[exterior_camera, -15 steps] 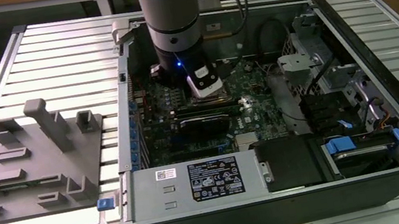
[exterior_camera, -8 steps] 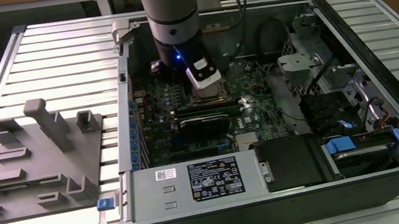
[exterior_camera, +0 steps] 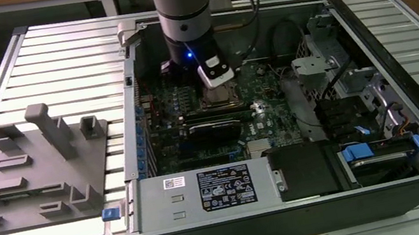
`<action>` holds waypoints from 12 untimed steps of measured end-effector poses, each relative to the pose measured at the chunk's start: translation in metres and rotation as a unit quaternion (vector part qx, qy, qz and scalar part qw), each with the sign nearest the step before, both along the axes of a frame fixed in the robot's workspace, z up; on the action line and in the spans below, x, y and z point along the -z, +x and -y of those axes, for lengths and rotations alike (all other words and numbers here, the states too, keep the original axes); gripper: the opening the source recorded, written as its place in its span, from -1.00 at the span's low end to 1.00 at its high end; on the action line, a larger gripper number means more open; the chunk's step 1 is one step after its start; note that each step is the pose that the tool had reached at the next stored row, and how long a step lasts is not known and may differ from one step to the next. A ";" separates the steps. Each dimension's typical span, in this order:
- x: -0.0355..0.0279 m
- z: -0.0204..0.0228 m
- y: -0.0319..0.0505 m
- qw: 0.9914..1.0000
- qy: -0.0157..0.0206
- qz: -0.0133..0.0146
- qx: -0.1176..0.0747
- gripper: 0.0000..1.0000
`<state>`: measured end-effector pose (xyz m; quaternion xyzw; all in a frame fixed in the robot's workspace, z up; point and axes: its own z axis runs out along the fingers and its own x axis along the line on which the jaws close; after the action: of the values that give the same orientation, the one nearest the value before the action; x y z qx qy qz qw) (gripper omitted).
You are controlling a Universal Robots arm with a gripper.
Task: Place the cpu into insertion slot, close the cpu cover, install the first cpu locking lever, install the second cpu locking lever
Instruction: 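Install the second cpu locking lever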
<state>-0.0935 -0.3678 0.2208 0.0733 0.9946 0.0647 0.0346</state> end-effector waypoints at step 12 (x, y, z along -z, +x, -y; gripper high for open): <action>0.0001 -0.0022 0.0004 1.000 0.000 0.000 0.000 -0.80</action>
<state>-0.0931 -0.3656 0.2208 0.0733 0.9946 0.0646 0.0346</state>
